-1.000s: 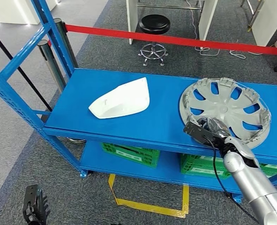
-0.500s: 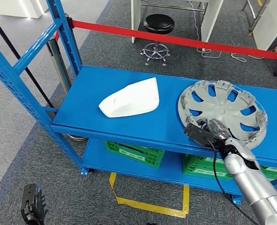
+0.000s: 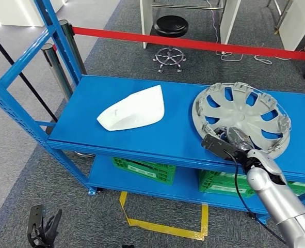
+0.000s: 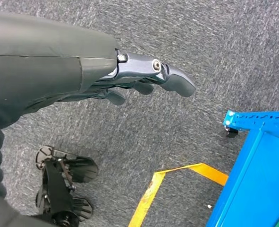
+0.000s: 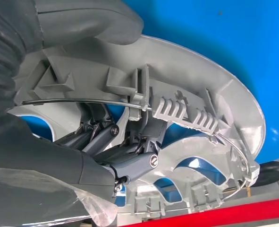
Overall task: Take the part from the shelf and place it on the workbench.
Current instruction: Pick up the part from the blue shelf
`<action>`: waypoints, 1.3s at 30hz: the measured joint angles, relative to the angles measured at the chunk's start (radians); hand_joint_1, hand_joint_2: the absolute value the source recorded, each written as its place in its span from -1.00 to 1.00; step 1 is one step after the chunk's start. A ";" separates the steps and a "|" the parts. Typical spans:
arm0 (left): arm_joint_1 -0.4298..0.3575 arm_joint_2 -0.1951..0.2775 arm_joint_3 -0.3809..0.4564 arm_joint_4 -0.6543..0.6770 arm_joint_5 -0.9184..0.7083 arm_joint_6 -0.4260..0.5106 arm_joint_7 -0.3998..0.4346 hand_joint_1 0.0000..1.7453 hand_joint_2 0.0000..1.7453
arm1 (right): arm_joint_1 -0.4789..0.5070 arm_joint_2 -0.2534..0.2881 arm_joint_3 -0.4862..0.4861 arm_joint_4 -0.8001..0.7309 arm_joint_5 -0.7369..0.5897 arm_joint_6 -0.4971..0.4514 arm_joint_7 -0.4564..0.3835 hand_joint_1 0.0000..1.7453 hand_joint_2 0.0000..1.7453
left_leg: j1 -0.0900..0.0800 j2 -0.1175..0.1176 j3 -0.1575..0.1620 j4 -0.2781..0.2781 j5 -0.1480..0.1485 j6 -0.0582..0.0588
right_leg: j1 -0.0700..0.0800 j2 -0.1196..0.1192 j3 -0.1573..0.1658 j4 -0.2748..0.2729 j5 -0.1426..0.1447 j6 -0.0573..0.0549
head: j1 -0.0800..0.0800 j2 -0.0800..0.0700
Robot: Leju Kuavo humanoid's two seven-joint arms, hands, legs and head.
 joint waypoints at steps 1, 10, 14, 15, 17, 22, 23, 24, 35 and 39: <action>0.000 -0.001 0.000 0.001 -0.002 0.002 -0.004 -1.00 1.00 | 0.000 -0.001 0.001 -0.003 0.000 0.000 -0.001 1.00 1.00 | 0.000 0.000 0.029 -0.066 0.040 0.005 | 0.000 0.001 0.001 0.000 0.000 0.001 | 0.000 0.000; 0.001 -0.012 0.001 0.008 0.002 -0.023 -0.050 -1.00 1.00 | 0.003 -0.019 0.016 -0.049 -0.003 -0.005 -0.022 1.00 1.00 | -0.002 -0.001 0.111 -0.264 0.104 0.043 | 0.001 0.001 -0.046 0.076 -0.055 0.037 | 0.005 0.000; 0.029 -0.027 0.011 -0.016 0.005 -0.025 -0.029 -1.00 1.00 | 0.025 -0.033 0.015 -0.066 -0.002 -0.021 -0.028 1.00 1.00 | -0.002 -0.001 0.112 -0.263 0.102 0.048 | 0.000 0.001 -0.139 0.267 -0.116 0.045 | 0.006 0.000; 0.036 -0.034 0.014 -0.023 0.002 -0.019 -0.024 -1.00 1.00 | 0.031 -0.036 0.014 -0.073 -0.002 -0.023 -0.029 1.00 1.00 | -0.002 -0.001 0.113 -0.262 0.100 0.048 | 0.000 0.000 -0.129 0.241 -0.091 0.046 | 0.006 0.000; 0.044 -0.047 0.020 -0.031 -0.005 -0.005 -0.021 -1.00 1.00 | 0.038 -0.042 0.013 -0.091 0.000 -0.029 -0.032 1.00 1.00 | -0.002 -0.002 0.113 -0.257 0.096 0.042 | -0.001 -0.001 -0.068 0.113 -0.026 0.046 | 0.006 0.000; 0.051 -0.064 0.026 -0.035 -0.021 0.021 -0.027 -1.00 1.00 | 0.049 -0.047 0.008 -0.148 0.007 -0.056 -0.042 1.00 1.00 | -0.008 -0.002 0.105 -0.244 0.091 0.021 | 0.001 0.002 -0.008 0.005 -0.003 0.026 | 0.005 0.000; 0.052 -0.067 0.026 -0.035 -0.024 0.024 -0.029 -1.00 1.00 | 0.051 -0.048 0.006 -0.160 0.007 -0.060 -0.044 1.00 1.00 | -0.008 -0.002 0.104 -0.238 0.084 0.017 | 0.000 0.001 -0.007 0.005 -0.002 0.020 | 0.004 0.000; 0.052 -0.069 0.027 -0.035 -0.027 0.027 -0.032 -1.00 1.00 | 0.053 -0.048 0.004 -0.171 0.007 -0.065 -0.046 1.00 1.00 | -0.007 -0.001 0.096 -0.217 0.068 0.012 | -0.002 0.000 -0.005 0.003 -0.002 0.013 | 0.002 0.000; 0.050 -0.076 0.032 -0.023 -0.037 0.030 -0.046 -1.00 1.00 | 0.063 -0.049 -0.012 -0.234 0.017 -0.098 -0.059 1.00 1.00 | -0.013 0.000 0.112 -0.236 0.087 0.033 | 0.008 0.001 -0.001 0.003 -0.005 0.007 | 0.001 0.000; 0.048 -0.079 0.034 -0.021 -0.039 0.030 -0.049 -1.00 1.00 | 0.066 -0.048 -0.015 -0.241 0.025 -0.107 -0.067 1.00 1.00 | -0.009 0.000 0.121 -0.261 0.092 0.044 | 0.008 0.000 -0.013 0.015 -0.019 0.028 | 0.003 0.000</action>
